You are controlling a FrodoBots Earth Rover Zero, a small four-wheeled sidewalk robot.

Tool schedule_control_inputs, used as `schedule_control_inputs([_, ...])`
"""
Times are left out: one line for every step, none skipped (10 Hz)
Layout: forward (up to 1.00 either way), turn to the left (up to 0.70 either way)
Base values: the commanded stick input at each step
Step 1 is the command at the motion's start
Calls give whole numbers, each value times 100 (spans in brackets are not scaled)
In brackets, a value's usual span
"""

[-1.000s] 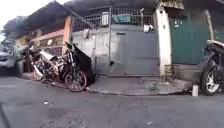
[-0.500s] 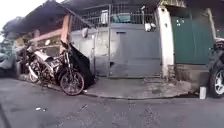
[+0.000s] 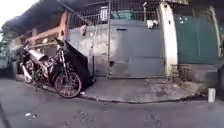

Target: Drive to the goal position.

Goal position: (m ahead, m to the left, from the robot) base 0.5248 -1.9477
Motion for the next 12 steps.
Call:
schedule_control_inputs([41,-1])
schedule_control_inputs([41,-1])
schedule_control_inputs([18,-1])
schedule_control_inputs([0,0])
schedule_control_inputs([0,0])
schedule_control_inputs([0,0])
schedule_control_inputs([0,0])
schedule_control_inputs([0,0])
schedule_control_inputs([0,0])
schedule_control_inputs([0,0])
schedule_control_inputs([0,0])
schedule_control_inputs([0,0])
